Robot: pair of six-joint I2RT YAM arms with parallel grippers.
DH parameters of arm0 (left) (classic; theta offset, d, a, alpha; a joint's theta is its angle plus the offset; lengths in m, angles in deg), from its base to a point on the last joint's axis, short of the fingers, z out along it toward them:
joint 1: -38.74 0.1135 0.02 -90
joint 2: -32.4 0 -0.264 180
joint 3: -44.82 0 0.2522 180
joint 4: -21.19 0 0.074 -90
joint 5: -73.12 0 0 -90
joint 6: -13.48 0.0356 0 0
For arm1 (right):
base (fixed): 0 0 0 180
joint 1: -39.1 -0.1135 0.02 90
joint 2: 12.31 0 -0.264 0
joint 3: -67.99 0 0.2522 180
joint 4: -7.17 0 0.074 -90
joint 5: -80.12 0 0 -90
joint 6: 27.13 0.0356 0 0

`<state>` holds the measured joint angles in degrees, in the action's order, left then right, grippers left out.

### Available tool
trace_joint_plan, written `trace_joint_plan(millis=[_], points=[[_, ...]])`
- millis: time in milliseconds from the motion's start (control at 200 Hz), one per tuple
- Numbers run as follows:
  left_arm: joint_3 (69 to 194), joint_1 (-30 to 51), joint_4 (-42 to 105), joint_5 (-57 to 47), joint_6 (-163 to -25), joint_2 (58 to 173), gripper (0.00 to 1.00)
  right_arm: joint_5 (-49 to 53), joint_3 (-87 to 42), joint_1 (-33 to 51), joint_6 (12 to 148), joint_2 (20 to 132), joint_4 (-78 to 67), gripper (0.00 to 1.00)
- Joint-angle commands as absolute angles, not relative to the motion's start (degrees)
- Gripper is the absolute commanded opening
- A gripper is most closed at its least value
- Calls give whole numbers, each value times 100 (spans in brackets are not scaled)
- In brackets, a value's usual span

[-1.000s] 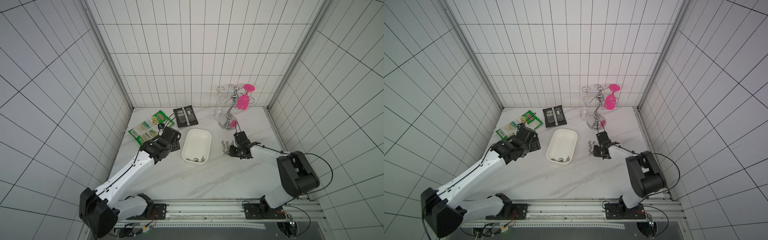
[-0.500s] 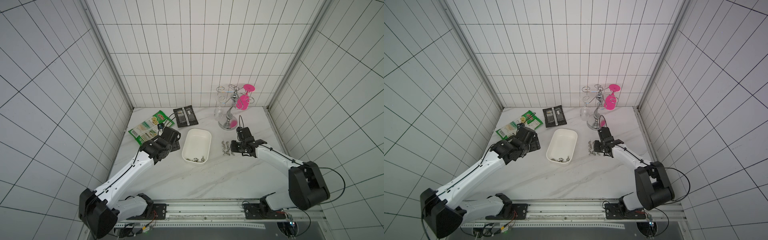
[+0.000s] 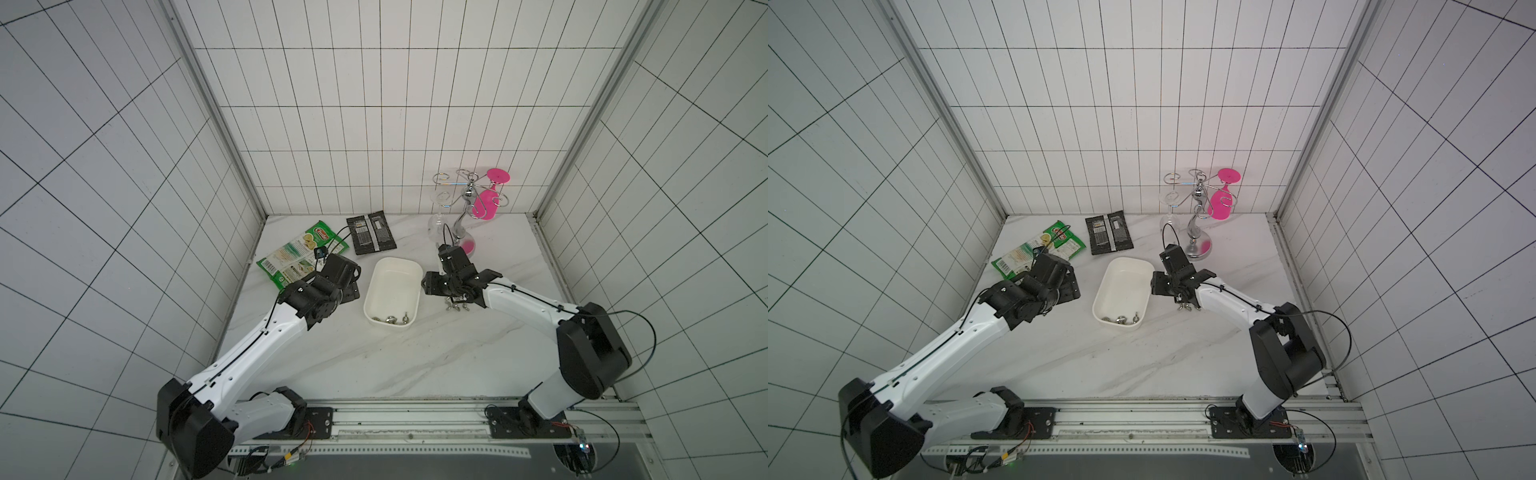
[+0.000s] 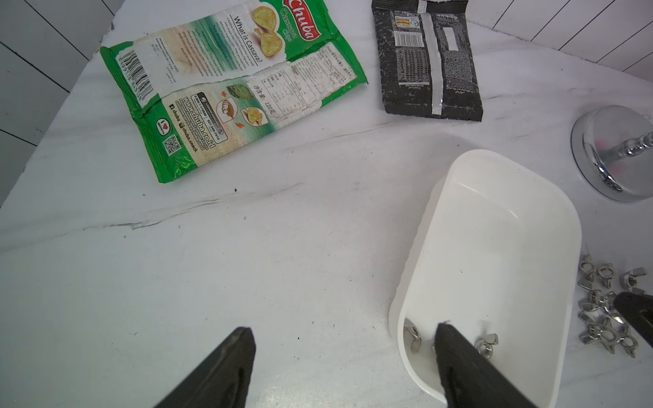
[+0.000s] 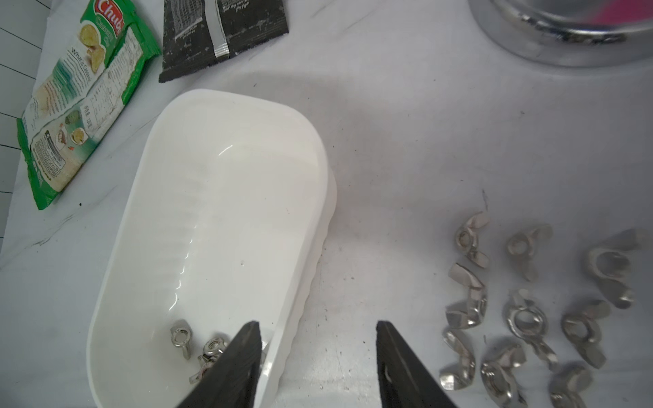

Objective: Take out the wing nut from the storage box
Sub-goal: Place the wing nut at the center of the board, then adjust the storage box at the center of the board.

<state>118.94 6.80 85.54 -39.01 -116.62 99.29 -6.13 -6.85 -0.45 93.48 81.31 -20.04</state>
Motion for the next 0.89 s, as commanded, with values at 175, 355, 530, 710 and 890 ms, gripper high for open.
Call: trace_joint_plan(millis=[175, 355, 530, 710, 890], points=[[11723, 651, 8596, -4164, -11682, 9615, 84, -562, -1052, -236, 9445, 8787, -2071, 53], [11686, 648, 8576, -4210, -11661, 9536, 84, -547, -1245, -308, 9330, 9089, -2261, 33], [11728, 648, 8589, -4209, -11584, 9532, 84, -549, -1450, -335, 9043, 9239, -2583, 22], [11902, 650, 8756, -4250, -11425, 9561, 84, -460, -1758, -394, 8410, 9388, -3118, 16], [11940, 648, 8818, -4254, -11251, 9522, 84, -408, -2085, -439, 7438, 9648, -3735, 13]])
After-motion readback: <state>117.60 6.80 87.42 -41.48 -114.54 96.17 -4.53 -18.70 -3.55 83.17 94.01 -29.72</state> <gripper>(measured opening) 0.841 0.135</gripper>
